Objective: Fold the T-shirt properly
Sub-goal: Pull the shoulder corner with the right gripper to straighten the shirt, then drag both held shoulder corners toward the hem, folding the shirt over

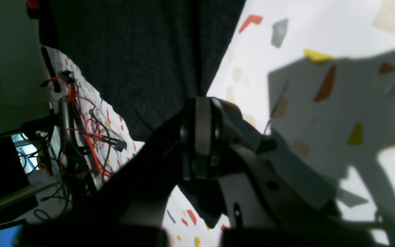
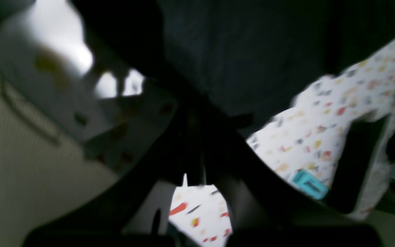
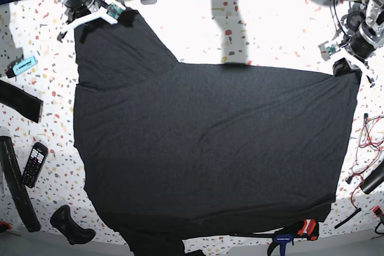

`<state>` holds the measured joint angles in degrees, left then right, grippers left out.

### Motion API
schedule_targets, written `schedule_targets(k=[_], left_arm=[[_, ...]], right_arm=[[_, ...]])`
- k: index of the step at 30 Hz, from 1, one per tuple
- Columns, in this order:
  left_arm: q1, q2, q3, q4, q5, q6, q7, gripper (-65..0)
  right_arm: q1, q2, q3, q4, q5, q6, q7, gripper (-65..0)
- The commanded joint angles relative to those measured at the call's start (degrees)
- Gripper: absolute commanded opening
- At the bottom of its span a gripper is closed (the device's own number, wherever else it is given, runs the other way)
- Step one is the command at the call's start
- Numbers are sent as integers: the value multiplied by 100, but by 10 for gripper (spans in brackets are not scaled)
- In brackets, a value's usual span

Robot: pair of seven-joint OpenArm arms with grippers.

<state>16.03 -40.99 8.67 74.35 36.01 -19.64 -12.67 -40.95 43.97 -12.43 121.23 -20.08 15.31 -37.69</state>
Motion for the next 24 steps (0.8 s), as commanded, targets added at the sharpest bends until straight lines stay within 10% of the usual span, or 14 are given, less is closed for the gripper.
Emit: schedule_targets(k=[1, 15, 24], left_arm=[[33, -66, 17, -4, 42, -238, 61, -650], [570, -503, -11, 562, 44, -238, 295, -650], [1211, -509, -44, 1405, 46, 105, 1381, -650]], right_arm=[[-4, 79, 37, 219, -48, -103, 9, -650], [-280, 63, 37, 1211, -72, -494, -614, -650], [-813, 61, 37, 1377, -291, -883, -785, -650]])
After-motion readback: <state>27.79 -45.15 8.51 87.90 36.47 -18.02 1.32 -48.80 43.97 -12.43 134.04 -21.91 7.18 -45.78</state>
